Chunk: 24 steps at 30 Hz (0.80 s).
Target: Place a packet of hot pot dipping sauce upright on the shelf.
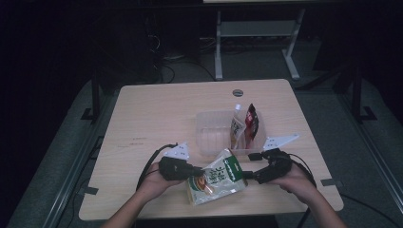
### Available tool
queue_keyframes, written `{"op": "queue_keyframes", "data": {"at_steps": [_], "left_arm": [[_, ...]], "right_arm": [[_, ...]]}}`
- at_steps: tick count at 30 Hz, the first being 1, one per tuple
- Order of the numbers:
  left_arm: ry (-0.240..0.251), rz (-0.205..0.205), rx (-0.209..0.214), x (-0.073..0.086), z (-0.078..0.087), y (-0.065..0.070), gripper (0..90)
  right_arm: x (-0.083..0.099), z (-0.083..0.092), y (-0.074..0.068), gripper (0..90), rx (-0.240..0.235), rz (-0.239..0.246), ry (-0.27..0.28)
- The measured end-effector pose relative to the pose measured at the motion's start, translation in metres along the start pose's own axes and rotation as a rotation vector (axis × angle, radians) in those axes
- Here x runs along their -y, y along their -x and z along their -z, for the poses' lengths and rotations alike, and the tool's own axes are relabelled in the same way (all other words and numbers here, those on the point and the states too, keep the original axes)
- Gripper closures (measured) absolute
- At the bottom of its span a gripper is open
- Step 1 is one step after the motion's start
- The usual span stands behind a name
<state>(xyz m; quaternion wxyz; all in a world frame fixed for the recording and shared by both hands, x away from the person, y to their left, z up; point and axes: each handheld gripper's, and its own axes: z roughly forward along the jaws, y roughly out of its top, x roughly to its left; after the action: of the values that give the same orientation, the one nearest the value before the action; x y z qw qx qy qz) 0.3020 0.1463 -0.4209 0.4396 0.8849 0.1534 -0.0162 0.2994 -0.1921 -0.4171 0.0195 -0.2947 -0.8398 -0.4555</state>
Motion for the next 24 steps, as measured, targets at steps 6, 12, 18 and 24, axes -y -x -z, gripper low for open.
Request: {"op": "queue_keyframes", "data": {"at_steps": [6,12,18,24], "left_arm": [[0.025,-0.016,-0.018,-0.003,0.013,-0.001,89.7],[0.07,-0.01,-0.03,-0.004,0.03,-0.004,89.8],[0.066,-0.02,-0.021,-0.002,0.031,-0.002,89.8],[0.064,-0.025,-0.023,-0.003,0.03,-0.002,89.8]], "right_arm": [[-0.018,-0.02,0.002,15.9,-0.054,0.002,0.033],[-0.03,-0.045,0.0,16.5,-0.105,0.013,0.018],[-0.029,-0.053,-0.005,26.9,-0.164,0.021,0.001],[-0.028,-0.051,-0.005,39.2,-0.208,0.027,0.001]]}}
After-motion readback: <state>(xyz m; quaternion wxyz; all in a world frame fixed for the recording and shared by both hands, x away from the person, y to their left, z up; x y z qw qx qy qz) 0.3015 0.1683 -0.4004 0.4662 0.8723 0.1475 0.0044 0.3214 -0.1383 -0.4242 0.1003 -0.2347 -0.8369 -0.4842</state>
